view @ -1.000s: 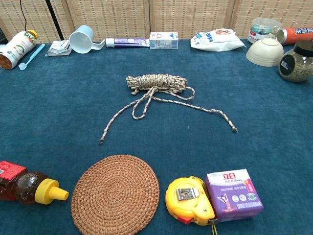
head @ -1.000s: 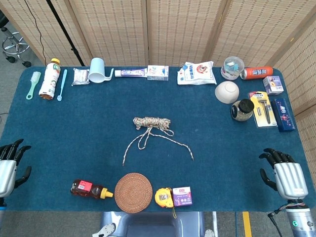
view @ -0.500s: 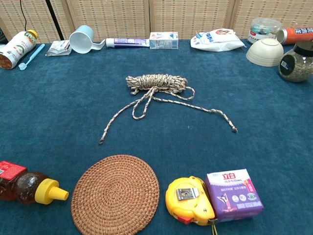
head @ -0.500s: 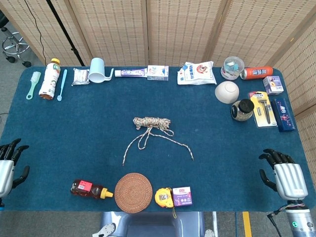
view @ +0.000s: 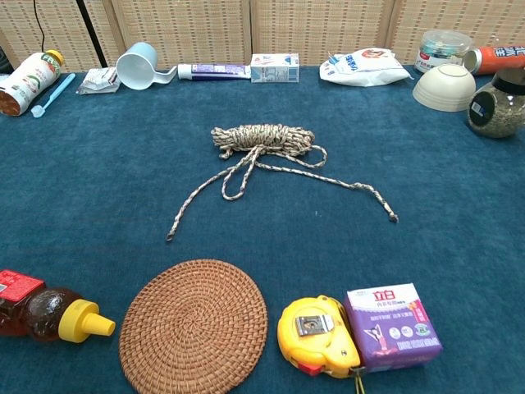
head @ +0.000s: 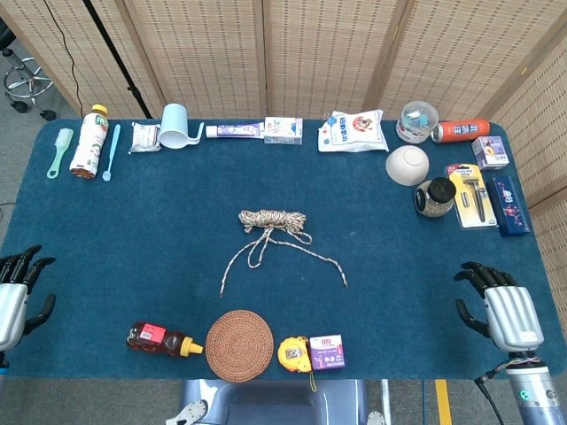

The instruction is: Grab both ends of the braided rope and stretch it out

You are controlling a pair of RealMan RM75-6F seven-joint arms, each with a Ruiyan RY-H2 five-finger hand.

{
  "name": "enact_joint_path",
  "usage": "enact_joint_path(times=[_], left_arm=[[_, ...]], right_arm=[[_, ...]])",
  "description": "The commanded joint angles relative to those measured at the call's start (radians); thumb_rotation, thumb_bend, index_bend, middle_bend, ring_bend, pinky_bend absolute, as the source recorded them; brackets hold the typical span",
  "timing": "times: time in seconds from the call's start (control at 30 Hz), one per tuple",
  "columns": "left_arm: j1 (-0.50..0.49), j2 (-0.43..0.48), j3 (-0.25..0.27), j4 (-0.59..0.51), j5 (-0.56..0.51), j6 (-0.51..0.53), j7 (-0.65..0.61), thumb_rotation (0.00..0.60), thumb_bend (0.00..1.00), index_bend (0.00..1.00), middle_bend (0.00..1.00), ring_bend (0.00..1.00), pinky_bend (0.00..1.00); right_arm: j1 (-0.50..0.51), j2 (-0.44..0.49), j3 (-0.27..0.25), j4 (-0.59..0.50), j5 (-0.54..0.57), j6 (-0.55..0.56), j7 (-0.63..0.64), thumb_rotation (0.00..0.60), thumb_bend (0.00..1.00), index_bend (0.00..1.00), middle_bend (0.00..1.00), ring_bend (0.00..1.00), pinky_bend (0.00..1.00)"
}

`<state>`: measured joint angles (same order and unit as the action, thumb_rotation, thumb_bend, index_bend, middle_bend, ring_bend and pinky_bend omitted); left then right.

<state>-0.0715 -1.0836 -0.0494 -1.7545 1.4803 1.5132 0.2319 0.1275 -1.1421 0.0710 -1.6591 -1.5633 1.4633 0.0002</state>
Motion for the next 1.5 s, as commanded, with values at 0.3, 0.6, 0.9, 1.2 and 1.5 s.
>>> enact_joint_path(times=[0.3,0.6,0.9,1.2,1.5], left_arm=[[-0.03,0.039,-0.014,-0.039,0.011,-0.026,0.016,0.6,0.36,0.25,0.15,0.16,0.14],[-0.055,0.071,-0.032,-0.074,-0.002,-0.048,0.038,0.6,0.36,0.25,0.15,0.16,0.14],[-0.064,0.082,-0.036,-0.082,-0.034,-0.065,0.046,0.6,0.36,0.25,0.15,0.16,0.14],[-0.069,0.084,-0.038,-0.078,-0.047,-0.072,0.046,0.6,0.36,0.25,0.15,0.17,0.14],[-0.064,0.094,-0.037,-0.065,-0.062,-0.067,0.03,0.6,0.36,0.25,0.15,0.17,0.14]], right_arm=[[0.151,-0.024,0.03,-0.044,-0.014,-0.185,0.113,0.6,0.41,0.42,0.29,0.31,0.33],[0.264,-0.131,0.079,-0.045,0.062,-0.309,0.034,0.6,0.12,0.47,0.3,0.31,0.22],[0.331,-0.234,0.109,-0.027,0.197,-0.391,-0.094,0.6,0.08,0.48,0.21,0.17,0.0],[0.38,-0.328,0.112,0.067,0.234,-0.42,-0.142,0.6,0.08,0.46,0.2,0.15,0.0],[0.434,-0.433,0.121,0.184,0.254,-0.44,-0.167,0.6,0.13,0.45,0.2,0.14,0.0]])
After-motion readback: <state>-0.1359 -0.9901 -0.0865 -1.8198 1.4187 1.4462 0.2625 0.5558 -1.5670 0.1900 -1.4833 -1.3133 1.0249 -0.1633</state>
